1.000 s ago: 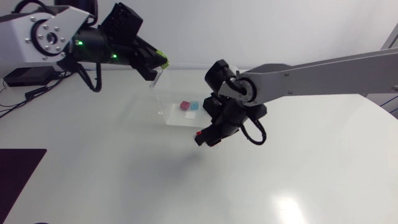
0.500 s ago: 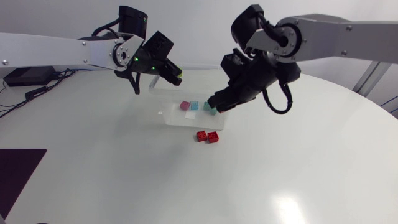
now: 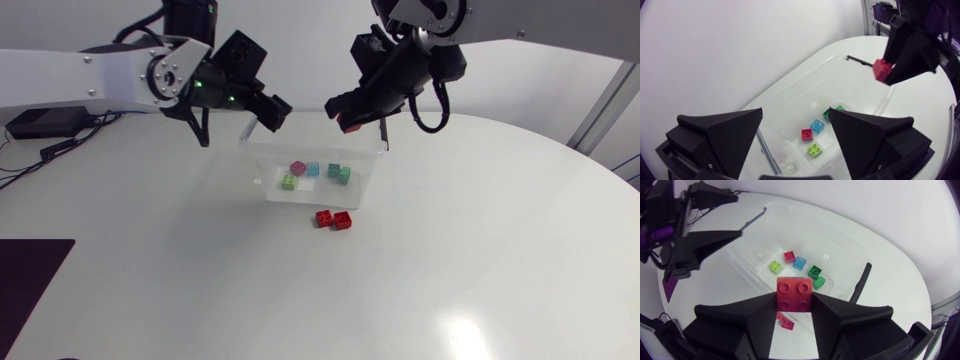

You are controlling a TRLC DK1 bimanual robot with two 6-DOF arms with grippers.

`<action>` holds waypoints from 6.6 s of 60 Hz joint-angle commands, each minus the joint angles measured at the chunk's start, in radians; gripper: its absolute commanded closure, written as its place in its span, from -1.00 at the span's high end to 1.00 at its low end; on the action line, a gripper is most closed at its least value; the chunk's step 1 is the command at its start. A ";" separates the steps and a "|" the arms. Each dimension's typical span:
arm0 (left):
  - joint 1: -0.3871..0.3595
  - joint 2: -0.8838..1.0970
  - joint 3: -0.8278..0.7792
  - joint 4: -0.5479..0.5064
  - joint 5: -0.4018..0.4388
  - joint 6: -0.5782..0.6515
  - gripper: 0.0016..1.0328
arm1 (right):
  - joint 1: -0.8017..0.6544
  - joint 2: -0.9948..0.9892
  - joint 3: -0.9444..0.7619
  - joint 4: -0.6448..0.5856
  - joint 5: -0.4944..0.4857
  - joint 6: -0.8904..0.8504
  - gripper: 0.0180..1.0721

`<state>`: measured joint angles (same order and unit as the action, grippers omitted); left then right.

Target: Place the duplo bricks in the container

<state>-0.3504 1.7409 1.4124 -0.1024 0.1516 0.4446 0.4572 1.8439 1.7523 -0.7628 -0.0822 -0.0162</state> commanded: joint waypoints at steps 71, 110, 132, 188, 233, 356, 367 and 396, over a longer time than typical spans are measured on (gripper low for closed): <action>-0.217 0.103 -0.394 0.092 0.075 0.144 0.90 | -0.121 -0.259 -0.363 0.269 -0.008 -0.057 0.80; -0.199 0.290 -0.222 0.156 0.049 0.146 0.89 | -0.135 -0.525 -0.881 0.396 -0.087 -0.122 0.80; -0.200 0.367 -0.016 -0.135 0.046 0.178 0.87 | -0.137 -0.589 -0.955 0.390 -0.113 -0.123 0.80; -0.219 0.540 0.346 -0.592 0.009 0.187 0.37 | -0.187 -0.620 -0.962 0.352 -0.160 -0.157 0.80; -0.249 0.643 0.435 -0.743 -0.030 0.192 -0.48 | -0.215 -0.627 -0.979 0.344 -0.179 -0.172 0.80; 0.025 0.433 0.545 -0.260 0.008 -0.063 0.89 | 0.064 0.215 -0.467 0.404 0.052 0.125 0.49; 0.024 0.333 0.454 -0.260 0.008 -0.061 0.89 | 0.060 0.227 -0.456 0.407 0.065 0.131 0.02; 0.031 -0.021 0.160 -0.218 0.006 -0.058 0.89 | 0.058 -0.080 -0.596 0.407 0.116 0.073 -0.25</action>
<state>-0.3286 1.7813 1.6333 -0.3153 0.1585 0.3992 0.5213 1.8763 1.1885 -0.3447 0.0212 0.0761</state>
